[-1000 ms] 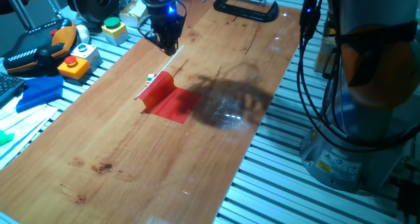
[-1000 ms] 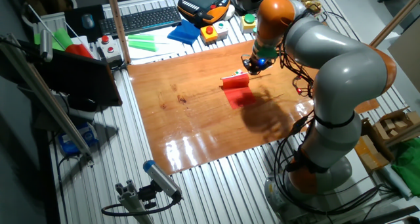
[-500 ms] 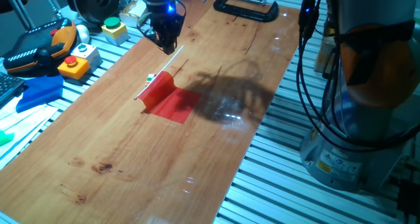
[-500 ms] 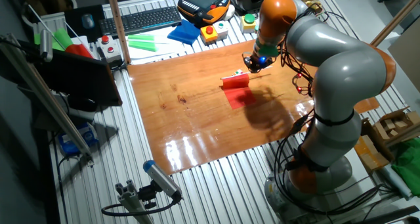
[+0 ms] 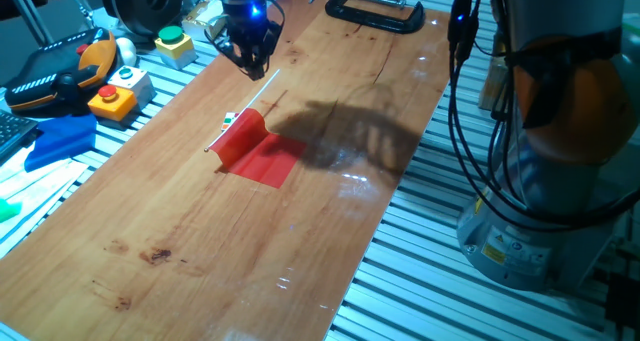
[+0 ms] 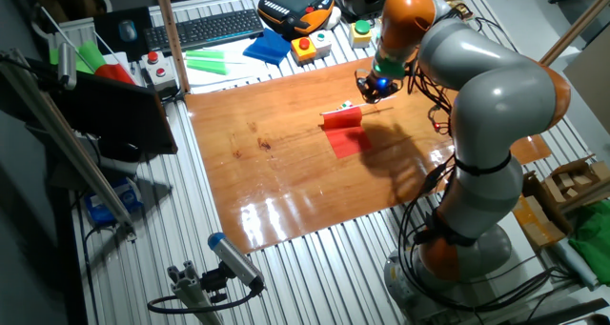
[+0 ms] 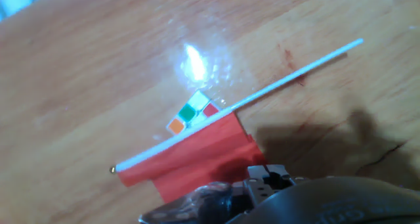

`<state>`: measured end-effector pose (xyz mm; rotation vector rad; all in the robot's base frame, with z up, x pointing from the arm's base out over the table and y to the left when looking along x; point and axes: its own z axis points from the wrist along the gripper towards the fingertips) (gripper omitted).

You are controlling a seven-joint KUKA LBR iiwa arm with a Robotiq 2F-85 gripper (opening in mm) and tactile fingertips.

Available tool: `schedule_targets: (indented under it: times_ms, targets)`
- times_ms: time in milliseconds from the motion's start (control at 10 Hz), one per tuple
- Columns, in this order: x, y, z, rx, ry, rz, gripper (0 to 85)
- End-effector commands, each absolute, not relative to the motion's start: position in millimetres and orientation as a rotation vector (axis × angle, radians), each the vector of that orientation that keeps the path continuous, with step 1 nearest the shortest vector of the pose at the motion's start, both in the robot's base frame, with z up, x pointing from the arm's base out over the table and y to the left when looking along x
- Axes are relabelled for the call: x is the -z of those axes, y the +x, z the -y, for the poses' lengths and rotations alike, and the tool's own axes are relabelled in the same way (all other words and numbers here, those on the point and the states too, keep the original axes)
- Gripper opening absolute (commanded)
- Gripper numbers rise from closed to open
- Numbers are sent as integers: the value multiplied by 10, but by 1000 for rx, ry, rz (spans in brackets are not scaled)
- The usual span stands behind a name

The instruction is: Wave the flag

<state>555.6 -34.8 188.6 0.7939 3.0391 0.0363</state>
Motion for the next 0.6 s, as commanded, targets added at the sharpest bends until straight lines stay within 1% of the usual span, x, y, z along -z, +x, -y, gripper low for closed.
schedule_targets:
  times_ms: [0,500]
  targets:
    - [-1883,5559,355,-37,995,-2977,7]
    - [-1816,5578,350,21,1051,-2962,7]
